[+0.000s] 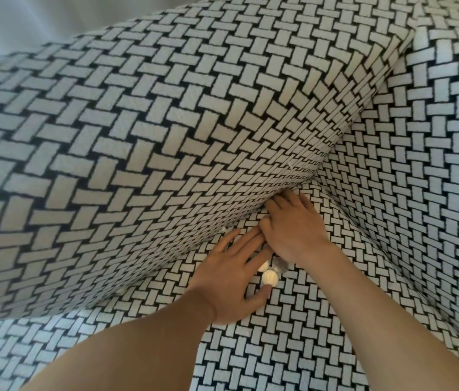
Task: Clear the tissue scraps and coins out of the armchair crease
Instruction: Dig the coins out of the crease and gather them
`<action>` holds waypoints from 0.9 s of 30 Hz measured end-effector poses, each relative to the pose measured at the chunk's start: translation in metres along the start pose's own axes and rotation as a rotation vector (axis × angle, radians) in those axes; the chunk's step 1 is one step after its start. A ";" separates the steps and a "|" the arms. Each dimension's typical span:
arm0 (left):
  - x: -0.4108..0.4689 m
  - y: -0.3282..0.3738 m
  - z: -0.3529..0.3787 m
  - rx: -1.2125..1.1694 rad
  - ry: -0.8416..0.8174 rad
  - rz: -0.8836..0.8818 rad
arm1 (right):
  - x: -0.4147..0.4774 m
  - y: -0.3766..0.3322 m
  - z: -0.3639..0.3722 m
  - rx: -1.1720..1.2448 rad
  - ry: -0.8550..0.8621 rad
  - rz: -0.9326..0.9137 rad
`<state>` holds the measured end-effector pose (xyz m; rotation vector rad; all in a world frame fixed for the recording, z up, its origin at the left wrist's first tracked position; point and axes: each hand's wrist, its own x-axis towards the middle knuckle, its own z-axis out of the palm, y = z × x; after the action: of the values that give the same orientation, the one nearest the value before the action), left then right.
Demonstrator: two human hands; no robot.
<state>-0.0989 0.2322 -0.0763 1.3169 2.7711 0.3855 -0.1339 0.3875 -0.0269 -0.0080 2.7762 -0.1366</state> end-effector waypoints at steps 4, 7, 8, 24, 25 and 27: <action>0.000 0.000 -0.001 -0.007 -0.002 -0.004 | -0.001 0.009 -0.004 0.005 0.001 -0.072; -0.001 0.000 -0.001 -0.008 -0.001 -0.002 | -0.001 0.010 -0.007 -0.017 0.016 -0.112; -0.001 0.000 -0.001 -0.008 -0.006 -0.002 | -0.003 0.010 -0.007 -0.017 0.025 -0.123; -0.002 0.000 -0.004 -0.017 -0.060 -0.034 | -0.089 0.035 0.027 0.093 0.036 -0.104; -0.002 0.000 -0.005 -0.024 -0.059 -0.034 | -0.096 0.037 0.029 0.102 0.013 -0.107; -0.001 0.001 -0.005 -0.026 -0.062 -0.027 | -0.110 0.038 0.030 0.143 -0.017 -0.115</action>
<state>-0.0989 0.2308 -0.0712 1.2618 2.7212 0.3711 -0.0201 0.4247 -0.0201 -0.1317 2.7424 -0.3617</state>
